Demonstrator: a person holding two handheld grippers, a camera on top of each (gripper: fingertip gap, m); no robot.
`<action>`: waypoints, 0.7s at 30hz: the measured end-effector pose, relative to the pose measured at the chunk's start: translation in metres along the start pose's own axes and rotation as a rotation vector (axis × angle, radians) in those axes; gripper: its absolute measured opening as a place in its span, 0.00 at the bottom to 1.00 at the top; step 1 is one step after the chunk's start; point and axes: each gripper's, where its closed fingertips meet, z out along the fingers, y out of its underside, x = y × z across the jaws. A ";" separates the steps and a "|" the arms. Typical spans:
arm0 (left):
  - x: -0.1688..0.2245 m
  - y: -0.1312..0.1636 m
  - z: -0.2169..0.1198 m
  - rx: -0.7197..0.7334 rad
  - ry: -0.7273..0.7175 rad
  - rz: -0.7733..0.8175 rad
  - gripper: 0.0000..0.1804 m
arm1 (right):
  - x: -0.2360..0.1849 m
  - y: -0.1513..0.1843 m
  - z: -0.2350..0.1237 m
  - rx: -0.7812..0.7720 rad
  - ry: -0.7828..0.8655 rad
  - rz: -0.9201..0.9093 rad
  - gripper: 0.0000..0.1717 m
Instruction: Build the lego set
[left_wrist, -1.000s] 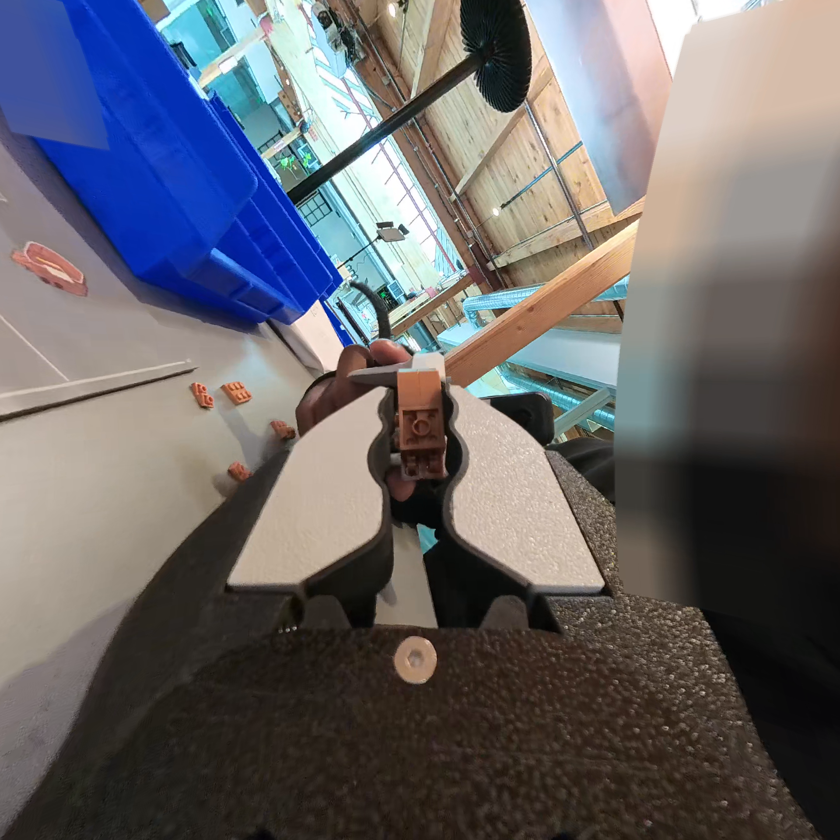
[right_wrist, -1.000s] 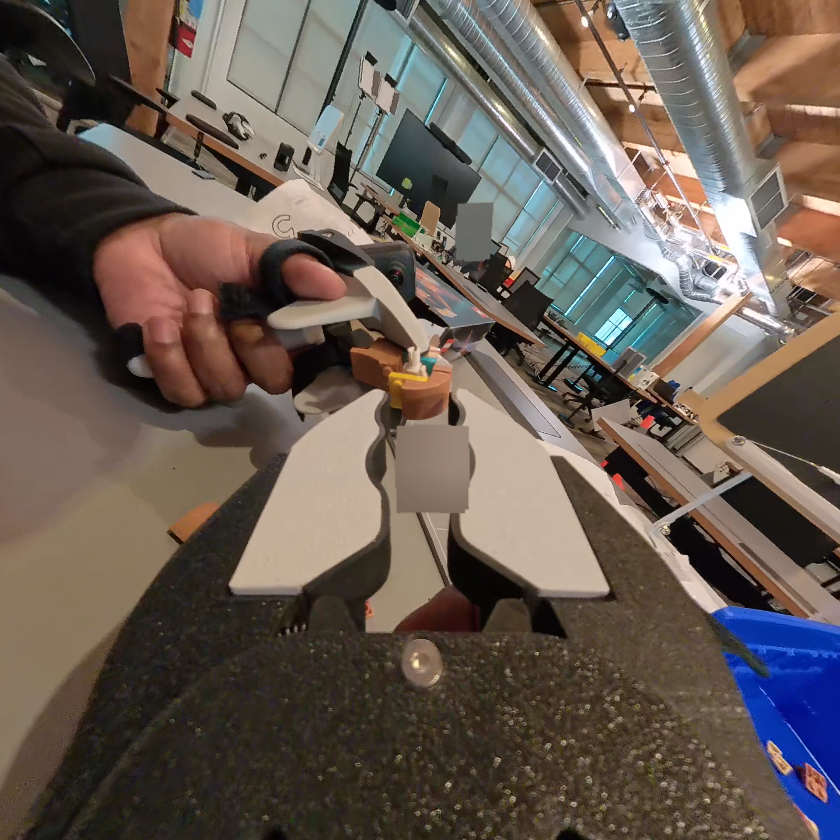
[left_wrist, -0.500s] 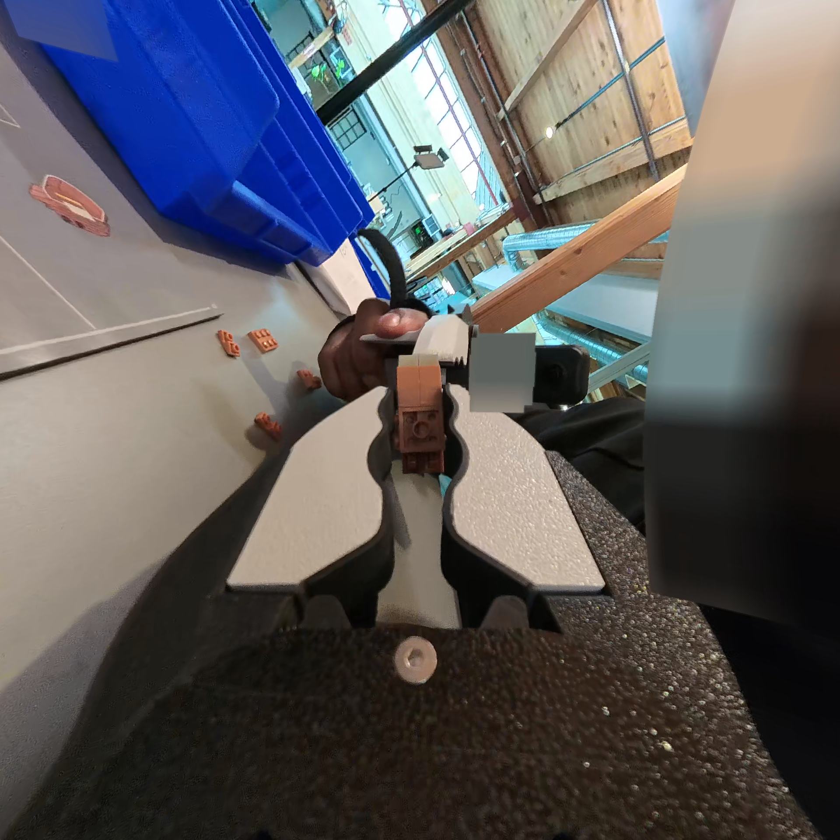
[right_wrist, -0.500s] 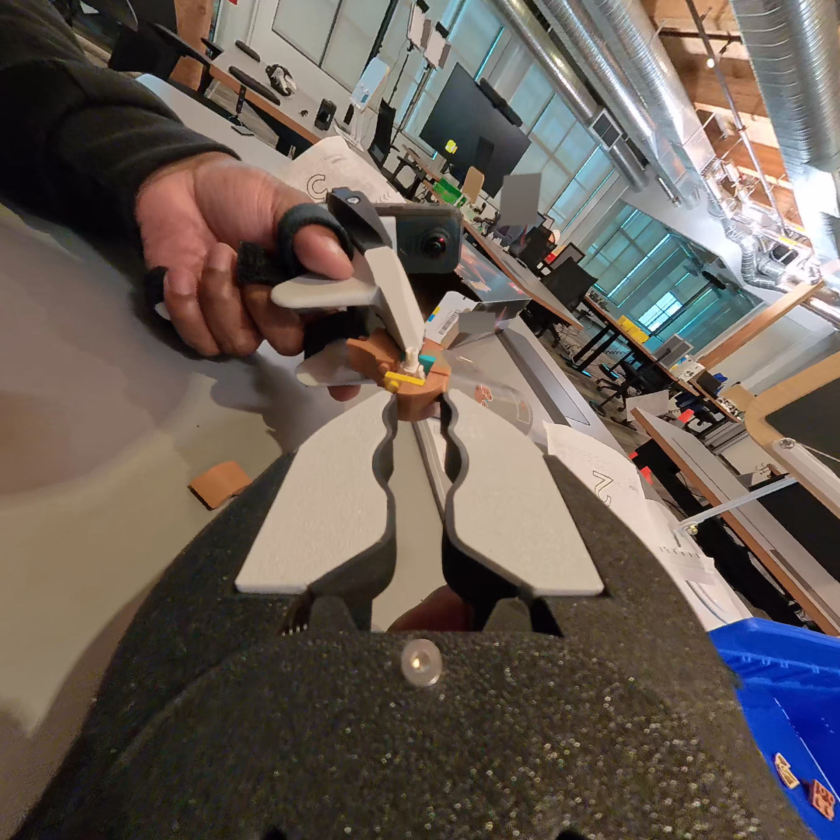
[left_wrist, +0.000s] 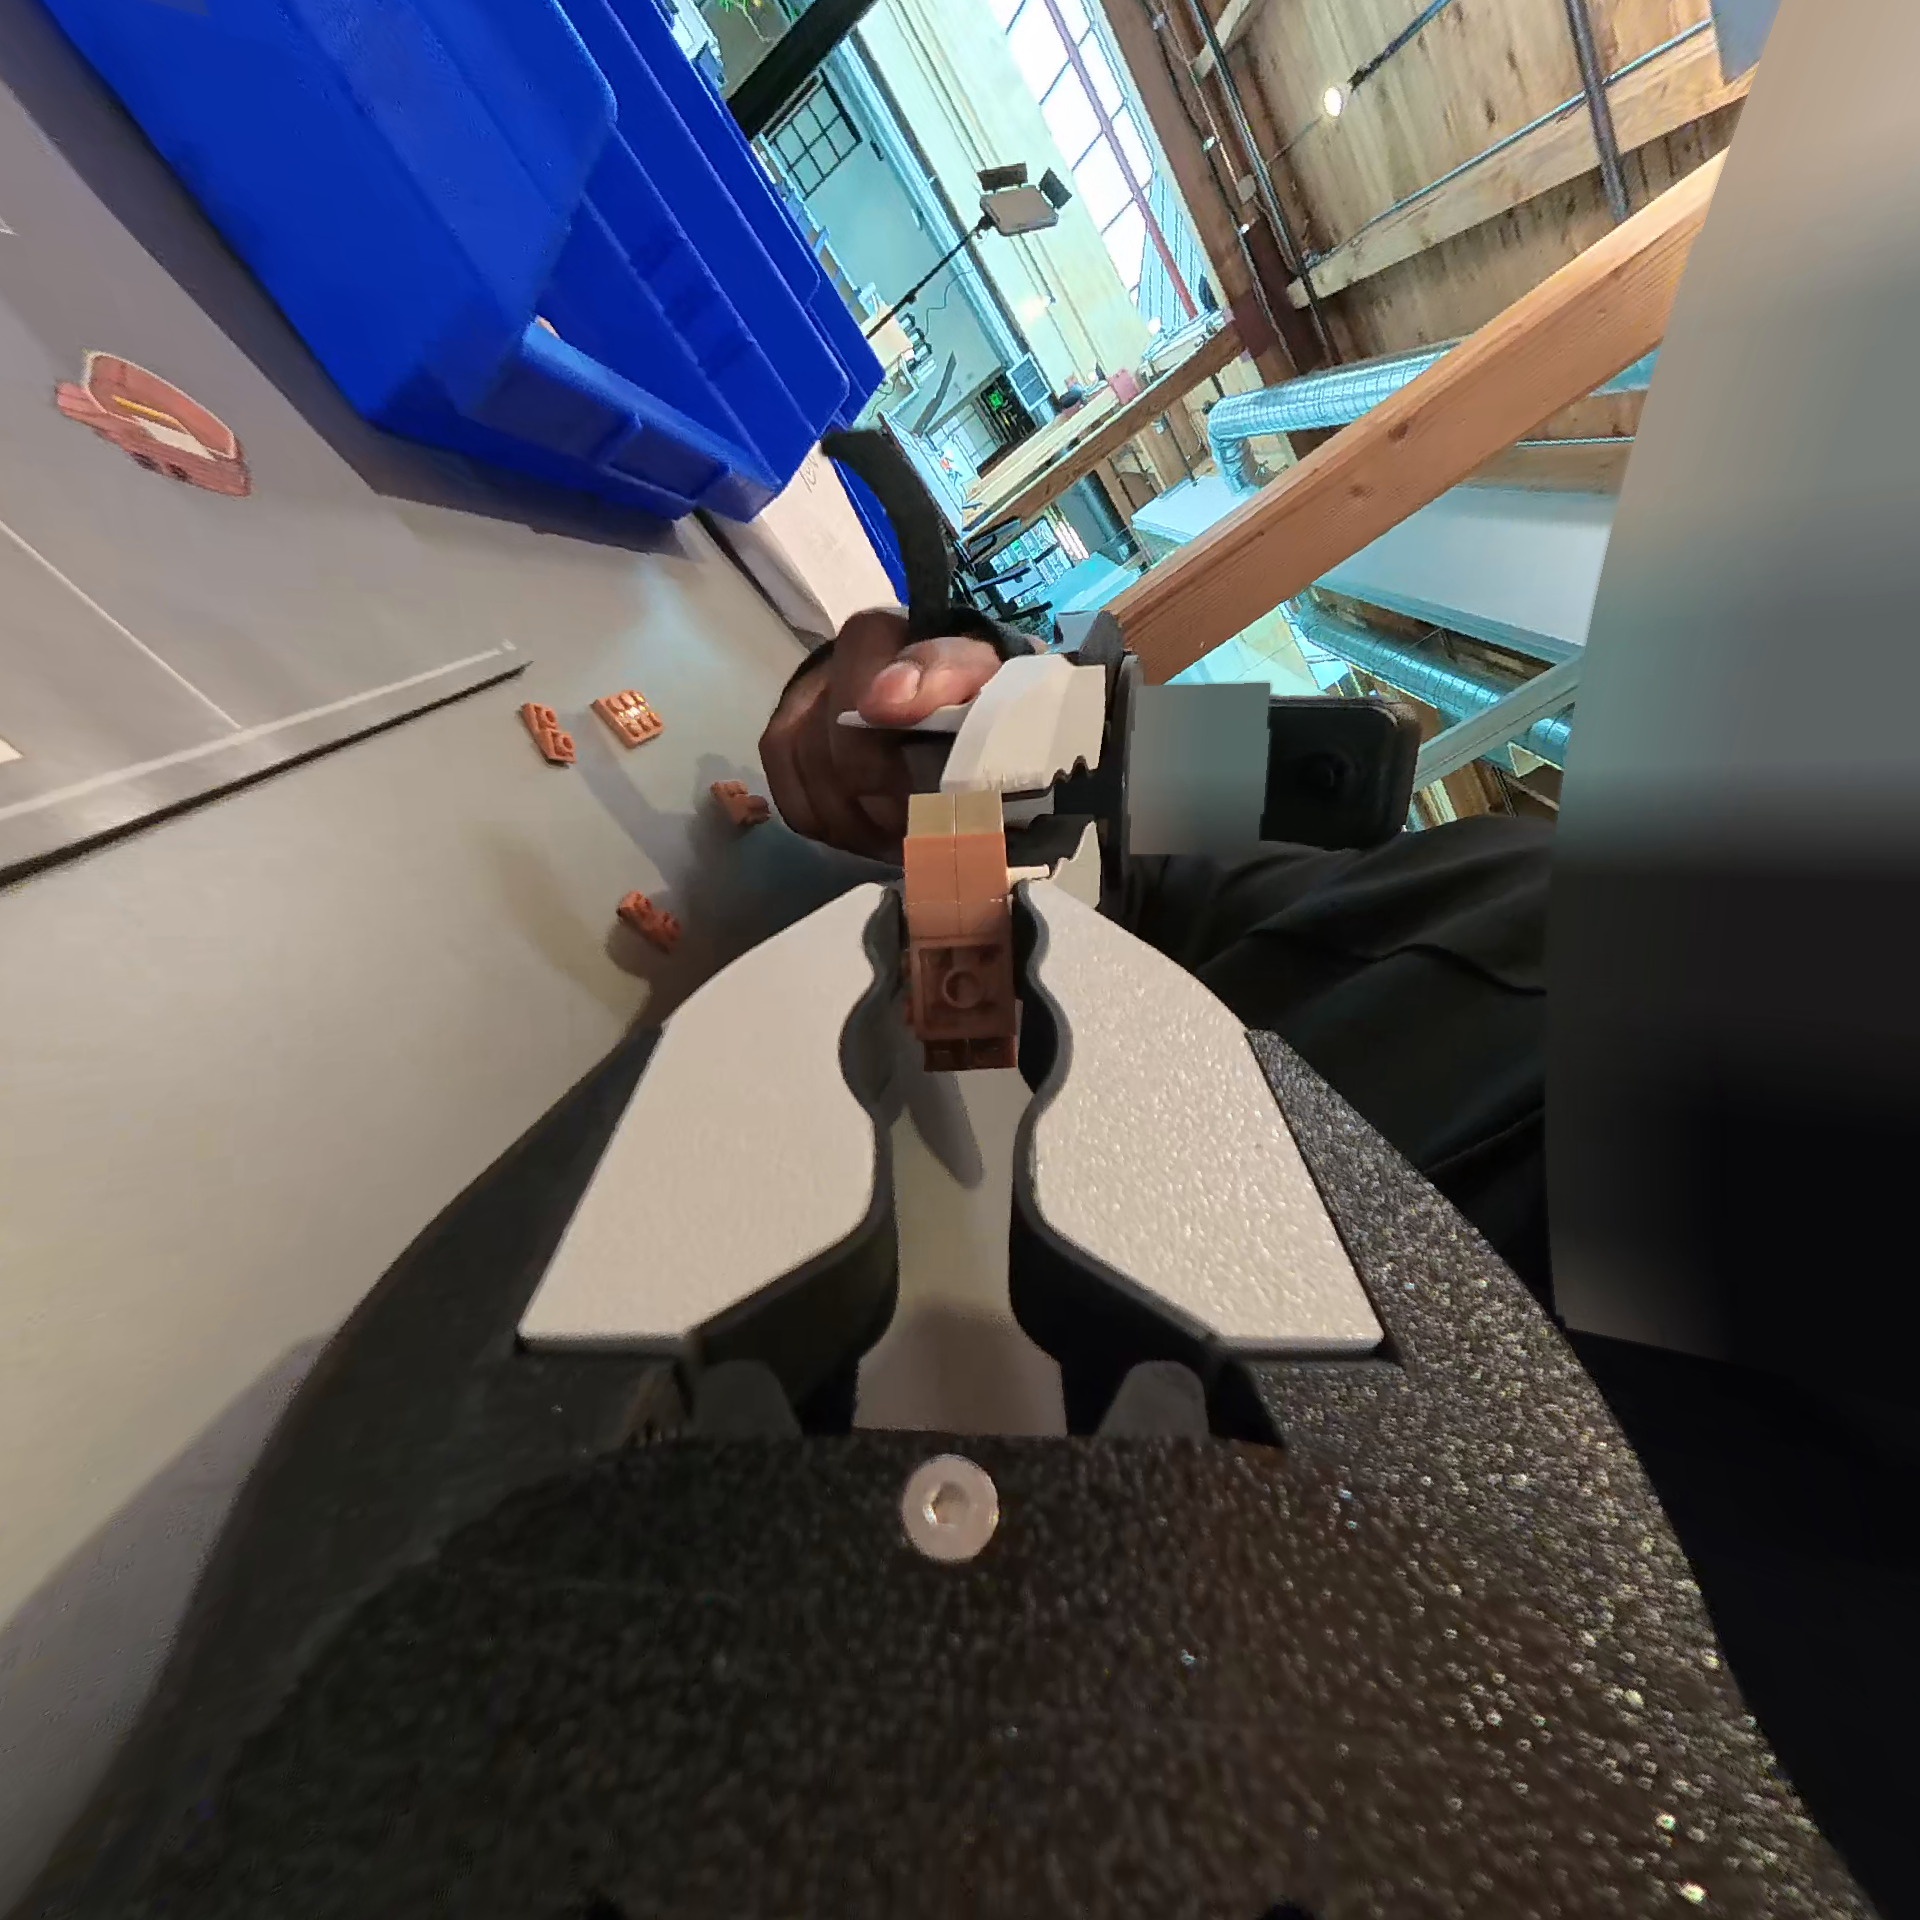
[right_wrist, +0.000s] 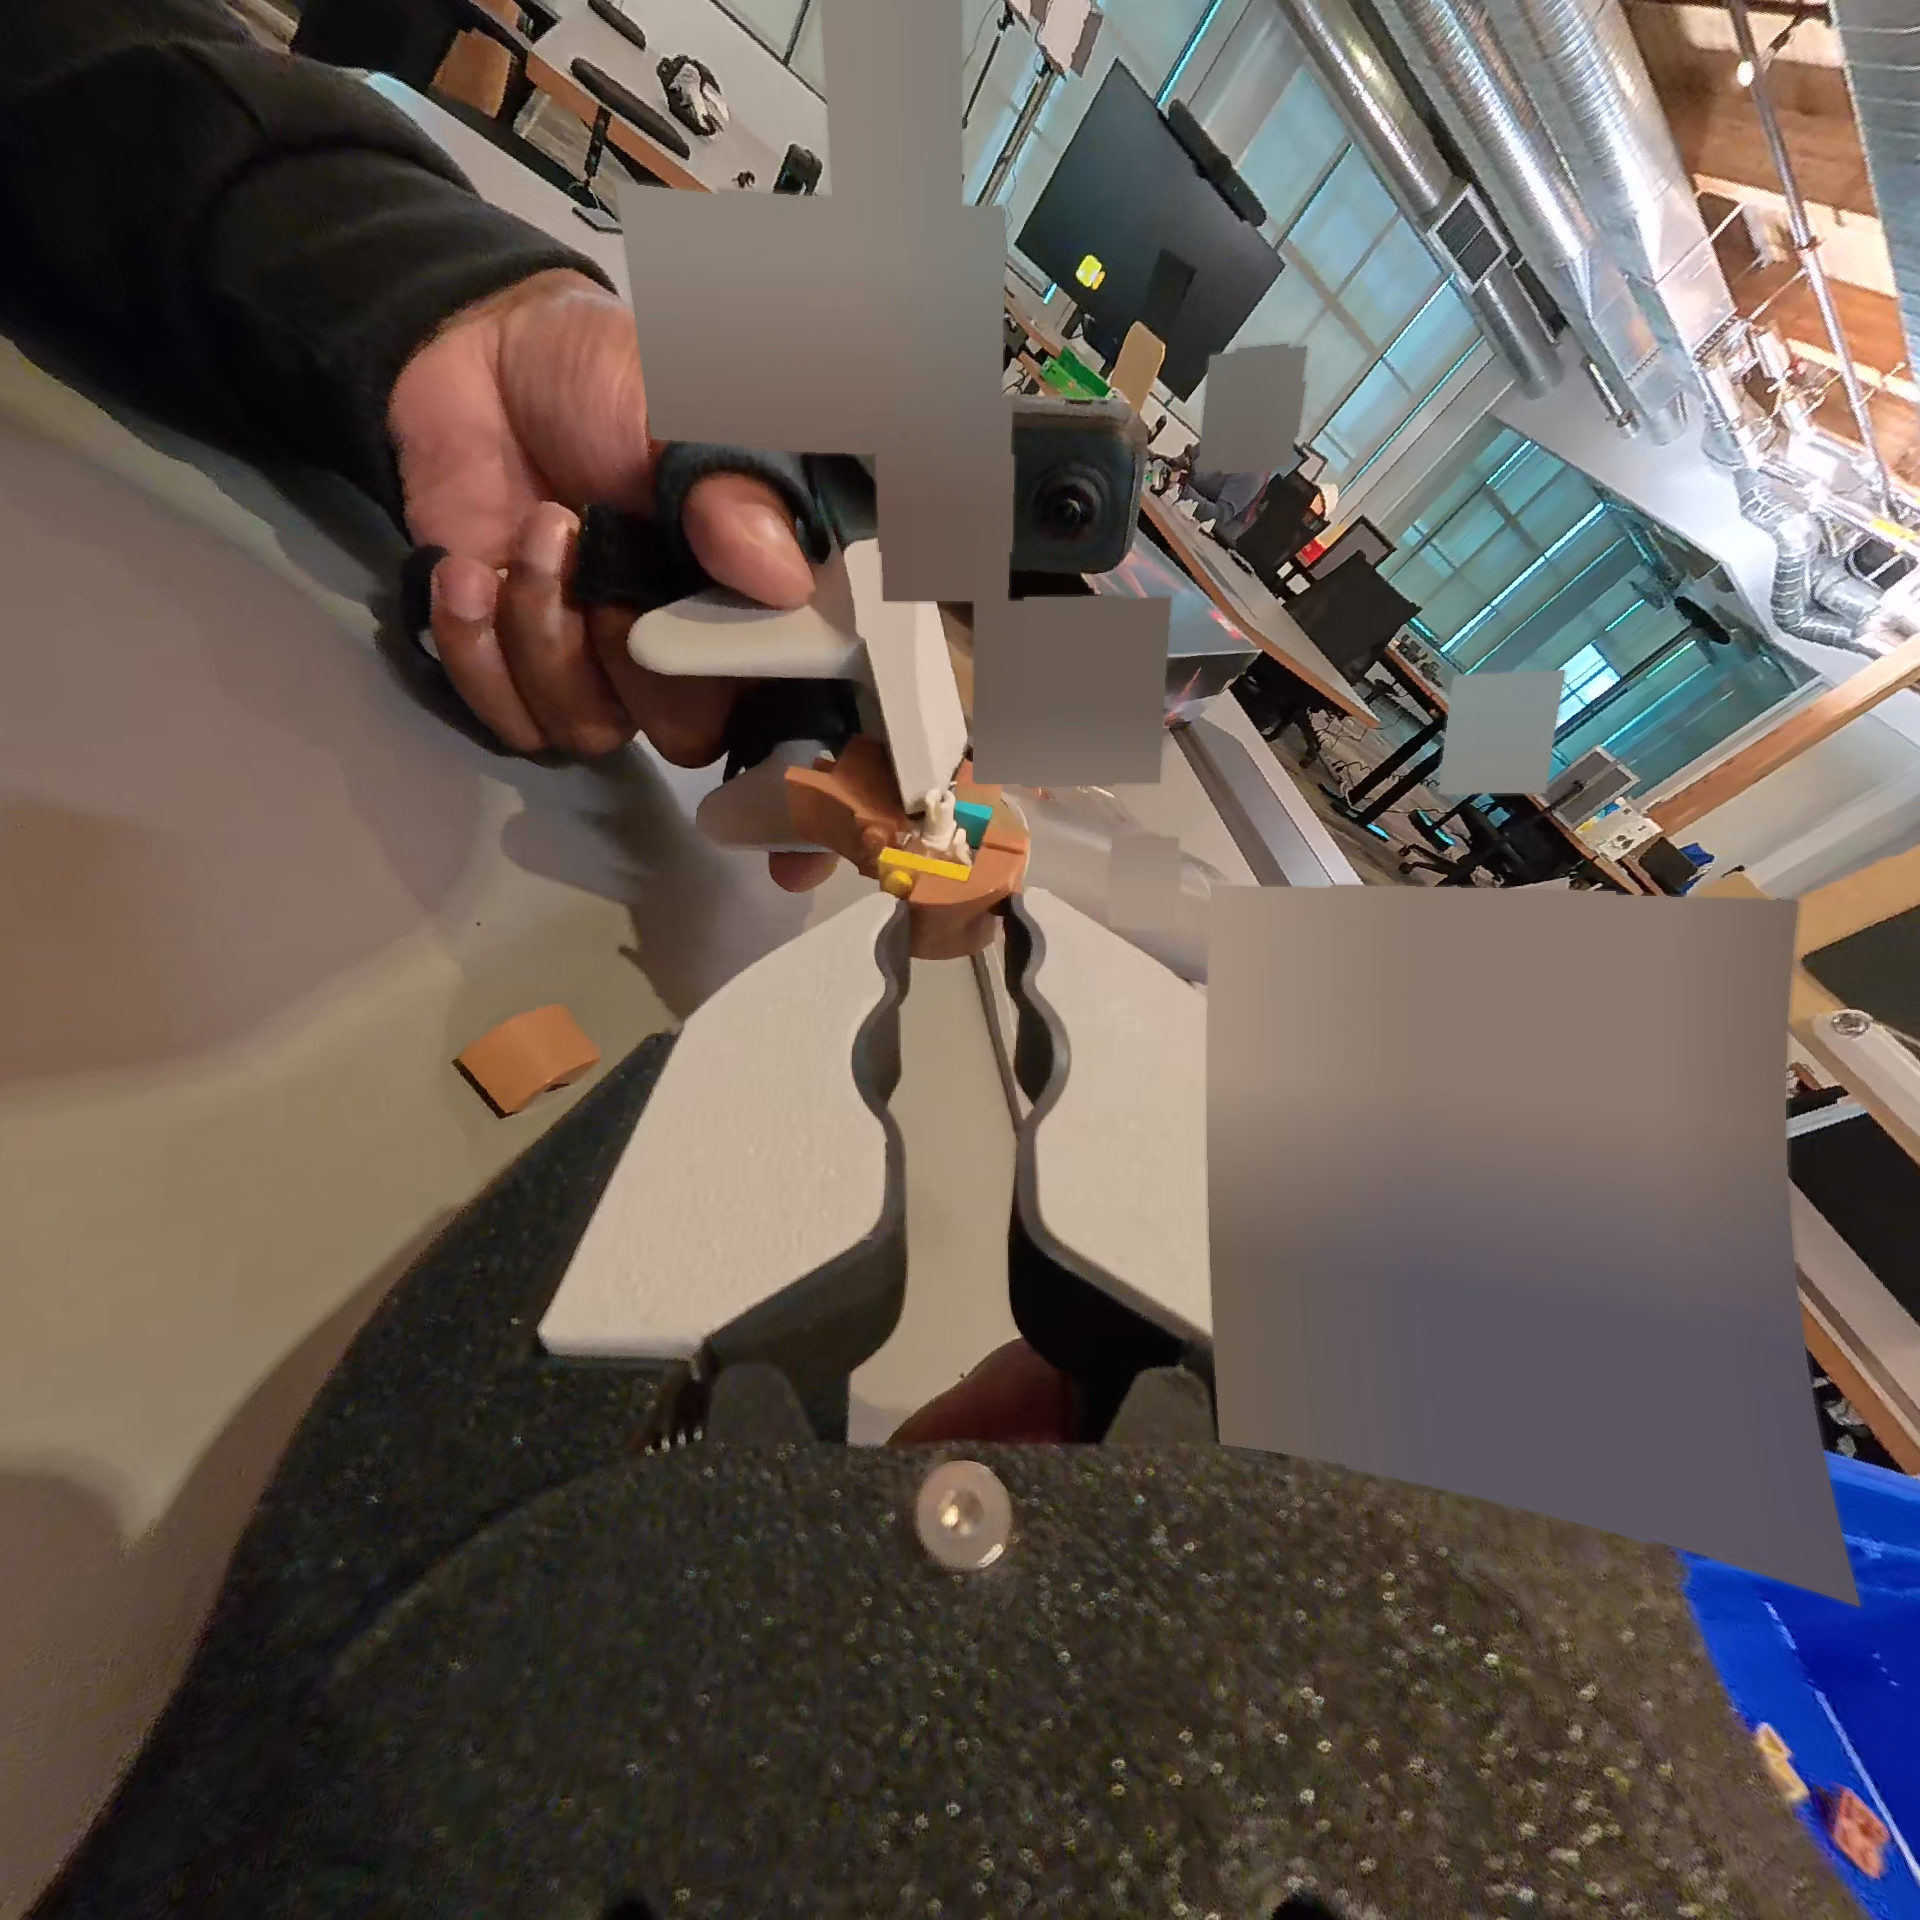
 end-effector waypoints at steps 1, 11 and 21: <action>0.000 0.000 0.000 -0.001 0.002 0.002 0.10 | 0.000 0.000 0.000 0.003 -0.002 0.013 0.10; 0.003 -0.003 -0.003 -0.014 0.030 0.014 0.10 | 0.000 0.000 0.000 -0.006 0.013 -0.001 0.09; -0.003 0.000 -0.005 -0.050 -0.045 0.100 0.09 | -0.006 0.002 0.003 -0.053 0.025 -0.112 0.09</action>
